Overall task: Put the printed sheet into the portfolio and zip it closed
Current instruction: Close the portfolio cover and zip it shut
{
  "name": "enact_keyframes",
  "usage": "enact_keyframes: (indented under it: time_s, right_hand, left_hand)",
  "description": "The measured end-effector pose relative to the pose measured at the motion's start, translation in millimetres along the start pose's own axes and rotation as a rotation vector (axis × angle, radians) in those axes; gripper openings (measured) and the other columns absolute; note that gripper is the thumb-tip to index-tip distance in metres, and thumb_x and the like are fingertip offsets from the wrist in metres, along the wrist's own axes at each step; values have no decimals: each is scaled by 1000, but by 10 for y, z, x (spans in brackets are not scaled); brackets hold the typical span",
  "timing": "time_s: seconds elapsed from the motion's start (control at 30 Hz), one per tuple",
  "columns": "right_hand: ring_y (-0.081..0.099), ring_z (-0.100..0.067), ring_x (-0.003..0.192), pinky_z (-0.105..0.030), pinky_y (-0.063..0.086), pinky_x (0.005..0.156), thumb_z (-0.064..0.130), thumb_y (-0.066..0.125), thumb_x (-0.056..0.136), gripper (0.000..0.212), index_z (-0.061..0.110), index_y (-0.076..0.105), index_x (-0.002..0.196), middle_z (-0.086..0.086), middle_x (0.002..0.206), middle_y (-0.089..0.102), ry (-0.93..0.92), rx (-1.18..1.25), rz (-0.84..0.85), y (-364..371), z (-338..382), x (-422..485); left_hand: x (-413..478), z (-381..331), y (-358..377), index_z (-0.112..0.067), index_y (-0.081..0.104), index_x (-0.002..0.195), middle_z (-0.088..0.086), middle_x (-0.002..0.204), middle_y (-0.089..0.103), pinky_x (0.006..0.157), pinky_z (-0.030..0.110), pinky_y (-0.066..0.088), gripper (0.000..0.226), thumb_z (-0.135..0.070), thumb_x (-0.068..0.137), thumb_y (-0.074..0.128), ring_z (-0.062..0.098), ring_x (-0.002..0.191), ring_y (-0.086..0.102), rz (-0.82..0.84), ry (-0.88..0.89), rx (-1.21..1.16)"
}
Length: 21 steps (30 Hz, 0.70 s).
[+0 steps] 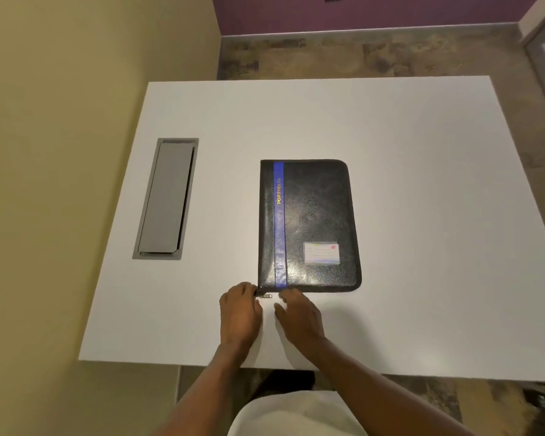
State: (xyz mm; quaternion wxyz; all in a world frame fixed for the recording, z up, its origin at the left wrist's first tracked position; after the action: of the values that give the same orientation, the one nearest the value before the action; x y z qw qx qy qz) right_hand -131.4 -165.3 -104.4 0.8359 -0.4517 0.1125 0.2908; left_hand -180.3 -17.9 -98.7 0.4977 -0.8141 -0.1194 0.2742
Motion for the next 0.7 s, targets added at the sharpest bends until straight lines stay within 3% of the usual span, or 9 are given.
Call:
enact_keyframes:
  time_s: [0.07, 0.17, 0.3, 0.43, 0.6, 0.7]
  right_hand:
    - [58, -21, 124, -34, 45, 101, 31, 57, 100, 38, 20, 60, 137, 0, 134, 63, 23, 7, 36, 124, 29, -10]
    - [59, -22, 124, -35, 46, 99, 31, 60, 98, 40, 23, 61, 136, 0, 135, 63, 21, 18, 31, 226, 96, -29]
    - [63, -26, 115, -38, 48, 91, 27, 60, 94, 34, 23, 66, 127, -2, 128, 65, 49, 10, -20, 266, 142, -10]
    - [67, -32, 94, -40, 49, 76, 25, 56, 94, 16, 16, 68, 99, -7, 107, 68, 31, -42, -125, 275, 162, 43]
    - [66, -34, 86, -42, 50, 73, 33, 44, 93, 30, 12, 65, 89, -9, 98, 67, 95, -20, -197, 272, 115, 73]
    - [65, -37, 62, -40, 50, 52, 34, 40, 83, 35, 9, 63, 77, -11, 78, 65, 58, -18, -345, 265, 147, 30]
  left_hand:
    - [-54, 65, 67, -29, 67, 125, -7, 129, 66, 112, 36, 36, 27, -30, 100, 54, 16, 116, 57, 31, -51, 16]
    - [-82, 98, 94, -30, 69, 120, -8, 128, 65, 114, 40, 29, 26, -34, 102, 51, 15, 120, 52, 59, -115, -9]
    - [-94, 77, 40, -25, 76, 105, -6, 111, 72, 98, 38, 32, 30, -26, 102, 46, 16, 106, 57, 1, -143, -73]
    - [-88, 87, -7, -21, 77, 97, -5, 96, 75, 88, 34, 32, 26, -23, 102, 52, 12, 84, 55, -13, -212, -224]
    - [-53, 154, 8, -25, 74, 75, -7, 72, 71, 77, 39, 42, 26, -30, 95, 57, 19, 73, 62, 16, -200, -186]
    - [-31, 185, 1, -26, 65, 64, -7, 62, 64, 72, 40, 43, 30, -32, 92, 55, 20, 64, 55, 10, -193, -104]
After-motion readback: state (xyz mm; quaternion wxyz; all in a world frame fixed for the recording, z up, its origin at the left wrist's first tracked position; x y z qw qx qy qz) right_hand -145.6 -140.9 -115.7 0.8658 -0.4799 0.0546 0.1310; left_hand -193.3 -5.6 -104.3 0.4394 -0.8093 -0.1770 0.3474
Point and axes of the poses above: each hand's wrist, its own x-axis towards the middle knuckle, its own y-axis out of the palm, z = x × y, the point moved 8 cm from there along x, towards the middle knuckle
